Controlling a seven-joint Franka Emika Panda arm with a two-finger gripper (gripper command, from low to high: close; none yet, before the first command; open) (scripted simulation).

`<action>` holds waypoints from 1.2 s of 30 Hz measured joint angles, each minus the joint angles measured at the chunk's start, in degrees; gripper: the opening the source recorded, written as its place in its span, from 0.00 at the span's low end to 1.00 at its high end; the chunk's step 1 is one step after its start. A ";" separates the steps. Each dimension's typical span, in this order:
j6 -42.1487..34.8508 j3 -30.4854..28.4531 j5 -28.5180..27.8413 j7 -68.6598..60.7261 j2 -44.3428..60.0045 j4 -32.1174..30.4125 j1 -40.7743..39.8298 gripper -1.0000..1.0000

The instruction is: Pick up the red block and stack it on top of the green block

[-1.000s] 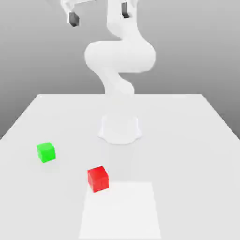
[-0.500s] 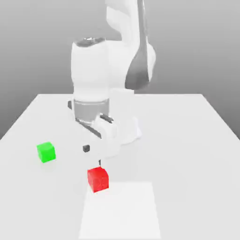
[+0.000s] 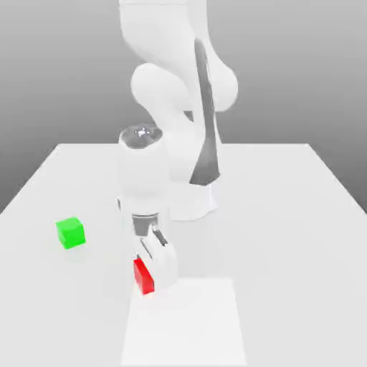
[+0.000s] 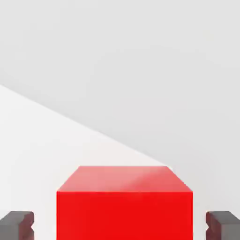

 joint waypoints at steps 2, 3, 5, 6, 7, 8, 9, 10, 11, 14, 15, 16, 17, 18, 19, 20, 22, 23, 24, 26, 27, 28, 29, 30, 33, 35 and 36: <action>0.07 0.01 -0.05 0.05 0.00 0.00 -0.02 0.00; 0.12 0.01 -0.08 0.08 0.00 0.00 -0.03 0.00; 0.04 0.02 -0.15 0.10 -0.05 0.01 -0.07 0.00; -0.85 0.58 0.28 -0.28 -1.06 -0.06 -0.54 0.00; -1.97 1.12 0.98 -0.86 -2.32 -0.16 -0.92 0.00; -3.19 1.60 1.60 -1.35 -3.70 -0.29 -1.24 0.00; -4.45 1.91 2.43 -1.98 -5.14 -0.44 -1.34 0.00; -5.73 2.14 3.02 -2.40 -6.61 -0.61 -1.37 0.00; -7.01 2.21 3.58 -2.80 -8.08 -0.79 -1.24 0.00; -10.74 2.24 4.36 -3.25 -12.42 -1.47 -0.97 0.00; -11.93 2.20 4.46 -3.26 -13.83 -1.73 -0.93 0.00; -13.08 2.19 4.49 -3.22 -15.22 -2.01 -0.90 0.00; -14.17 2.11 4.45 -3.30 -16.55 -2.29 -0.95 0.00; -15.02 1.17 4.05 -5.07 -17.55 -2.44 -1.62 0.00; -15.77 -0.05 3.50 -7.31 -18.44 -2.56 -2.50 0.00; -16.47 -1.44 2.81 -9.89 -19.25 -2.64 -3.54 0.00; -17.77 -4.49 1.14 -15.30 -20.76 -2.79 -5.77 0.00; -18.39 -6.08 0.20 -18.03 -21.48 -2.87 -6.92 0.00; -19.00 -7.53 -0.78 -20.75 -22.18 -2.94 -8.24 0.00; -20.16 -10.62 -2.79 -26.22 -23.55 -3.09 -10.75 0.00; -20.72 -12.14 -3.85 -28.92 -24.22 -3.17 -12.05 0.00; -21.26 -13.65 -4.93 -31.60 -24.87 -3.25 -13.38 0.00; -21.80 -15.14 -6.04 -34.27 -25.51 -3.33 -14.73 0.00; -22.32 -16.63 -7.17 -36.93 -26.13 -3.41 -16.10 0.00; -23.77 -20.79 -10.50 -44.94 -27.90 -3.66 -20.48 0.00; -24.65 -23.64 -12.79 -50.19 -28.98 -3.82 -23.32 0.00; -25.15 -25.10 -14.15 -52.86 -29.61 -3.91 -24.92 0.00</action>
